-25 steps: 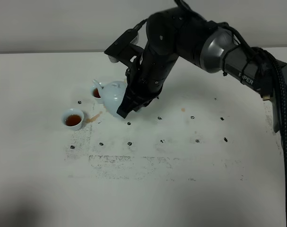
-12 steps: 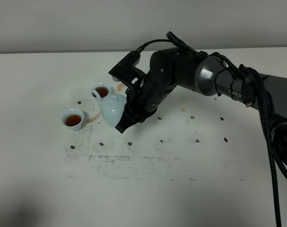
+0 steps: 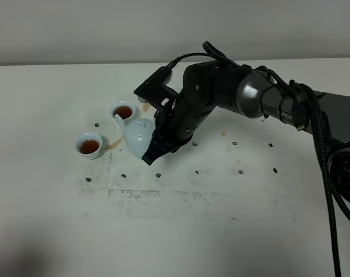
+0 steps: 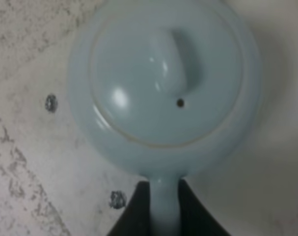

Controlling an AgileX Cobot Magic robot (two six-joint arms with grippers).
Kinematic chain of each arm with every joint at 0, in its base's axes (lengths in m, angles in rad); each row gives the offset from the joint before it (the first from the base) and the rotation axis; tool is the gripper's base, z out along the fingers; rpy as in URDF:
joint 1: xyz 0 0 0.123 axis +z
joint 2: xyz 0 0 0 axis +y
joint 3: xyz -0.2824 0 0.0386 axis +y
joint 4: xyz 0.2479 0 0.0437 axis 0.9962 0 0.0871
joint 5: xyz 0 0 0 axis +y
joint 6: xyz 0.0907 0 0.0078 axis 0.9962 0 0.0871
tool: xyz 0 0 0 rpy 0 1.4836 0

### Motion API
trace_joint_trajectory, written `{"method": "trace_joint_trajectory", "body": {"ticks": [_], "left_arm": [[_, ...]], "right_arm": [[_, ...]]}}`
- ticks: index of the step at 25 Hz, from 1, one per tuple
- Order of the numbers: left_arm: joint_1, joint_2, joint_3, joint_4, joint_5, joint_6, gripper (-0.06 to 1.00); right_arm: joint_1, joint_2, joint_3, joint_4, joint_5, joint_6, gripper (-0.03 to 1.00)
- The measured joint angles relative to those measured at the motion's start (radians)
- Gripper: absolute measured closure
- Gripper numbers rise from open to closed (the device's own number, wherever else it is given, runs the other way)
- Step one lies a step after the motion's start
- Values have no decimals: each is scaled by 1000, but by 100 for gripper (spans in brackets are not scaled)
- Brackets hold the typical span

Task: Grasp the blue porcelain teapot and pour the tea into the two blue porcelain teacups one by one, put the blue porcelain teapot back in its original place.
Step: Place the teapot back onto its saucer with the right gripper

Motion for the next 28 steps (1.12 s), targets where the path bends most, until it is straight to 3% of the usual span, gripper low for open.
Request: {"method": "trace_joint_trajectory", "body": {"ticks": [12,22,28], "left_arm": [[0,0,0,0,0,2,22],[0,0,0,0,0,2,22],[0,0,0,0,0,2,22]], "right_arm": [[-75,-190,49,-32,122,26,93],[-154,-448,383,-40,83,72,93],[-184,-563,580,-8,6,137,93]]}}
